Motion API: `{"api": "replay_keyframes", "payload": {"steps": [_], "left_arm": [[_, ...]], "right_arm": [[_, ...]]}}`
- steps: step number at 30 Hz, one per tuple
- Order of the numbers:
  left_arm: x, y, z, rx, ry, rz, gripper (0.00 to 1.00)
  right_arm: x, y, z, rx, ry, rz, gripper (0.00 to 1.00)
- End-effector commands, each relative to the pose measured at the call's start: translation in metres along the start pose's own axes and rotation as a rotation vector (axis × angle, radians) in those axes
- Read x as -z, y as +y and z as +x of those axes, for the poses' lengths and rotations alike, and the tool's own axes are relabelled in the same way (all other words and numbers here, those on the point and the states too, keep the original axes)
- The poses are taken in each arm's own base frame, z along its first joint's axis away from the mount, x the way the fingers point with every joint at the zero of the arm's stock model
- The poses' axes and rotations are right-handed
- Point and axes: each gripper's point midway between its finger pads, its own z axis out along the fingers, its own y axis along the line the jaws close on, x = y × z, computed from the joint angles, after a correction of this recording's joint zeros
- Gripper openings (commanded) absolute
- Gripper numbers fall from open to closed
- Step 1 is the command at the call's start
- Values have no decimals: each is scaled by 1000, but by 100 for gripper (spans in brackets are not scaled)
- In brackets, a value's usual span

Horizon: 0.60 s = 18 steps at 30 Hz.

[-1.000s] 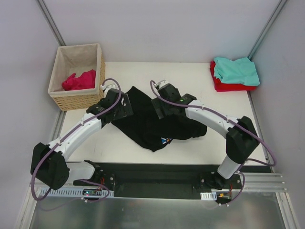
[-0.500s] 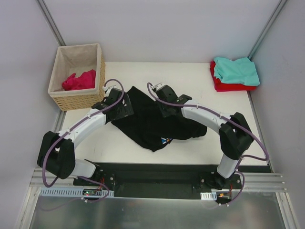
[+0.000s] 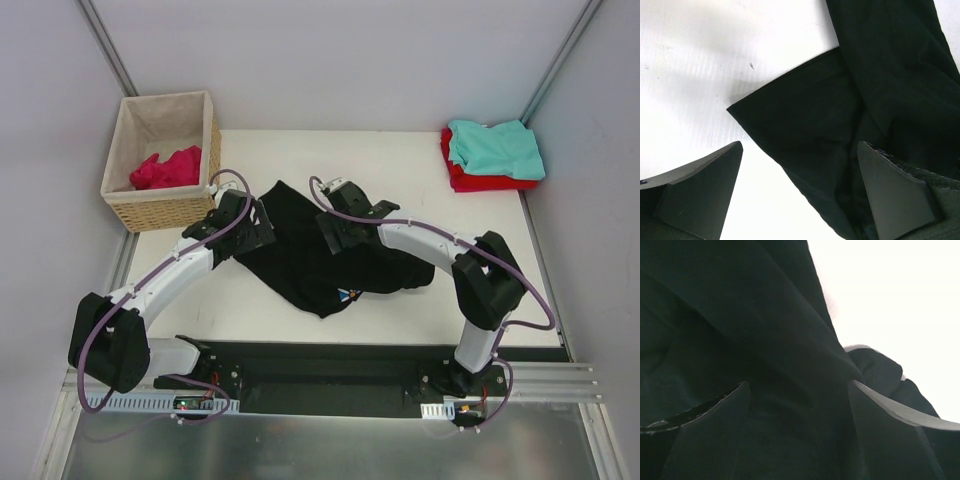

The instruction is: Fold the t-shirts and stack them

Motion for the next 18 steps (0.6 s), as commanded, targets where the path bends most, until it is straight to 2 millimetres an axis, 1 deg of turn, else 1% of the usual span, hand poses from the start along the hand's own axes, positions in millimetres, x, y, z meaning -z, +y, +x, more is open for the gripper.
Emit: {"api": "replay_keyframes", "payload": {"steps": [1,2,3,4,5,6,7,10,12,13,14,15,16,17,18], "left_arm": [[5,1,-5,2,-21,13,99],[4,2,-5,3,-20,11,99],[4,2,-6,2,-21,12,99],[4,2,-6,3,-21,12,99],[4,2,-6,3,-21,12,99],[4,3,-5,2,-19,9,99],[4,3,-5,3,-19,7,99],[5,4,-4,2,-21,9,99],[5,5,-4,4,-23,6,99],[6,5,-5,5,-27,10,99],[6,5,-5,5,-27,10,99],[8,4,-5,8,-30,14,99],[8,4,-6,8,-31,17,99],[9,2,-8,10,-35,22,99],[9,2,-8,12,-35,24,99]], "right_arm": [[-5,-14,-2,-34,-17,24,81],[-6,-15,0,-39,-12,21,77],[-8,-15,3,-44,-8,17,63],[-11,-13,6,-42,1,12,52],[-14,-12,9,-48,10,8,25],[-16,-11,10,-53,16,5,10],[-20,-10,14,-55,30,5,1],[-22,-8,15,-63,31,-1,1],[-11,-10,4,-71,-1,-3,1],[-1,-9,-8,-65,-35,-8,1],[19,-13,-24,-67,-90,2,1],[32,-16,-36,-65,-128,7,1],[52,-17,-60,-54,-191,5,1],[77,-22,-73,-50,-227,13,1],[92,-24,-85,-41,-258,14,1]]}}
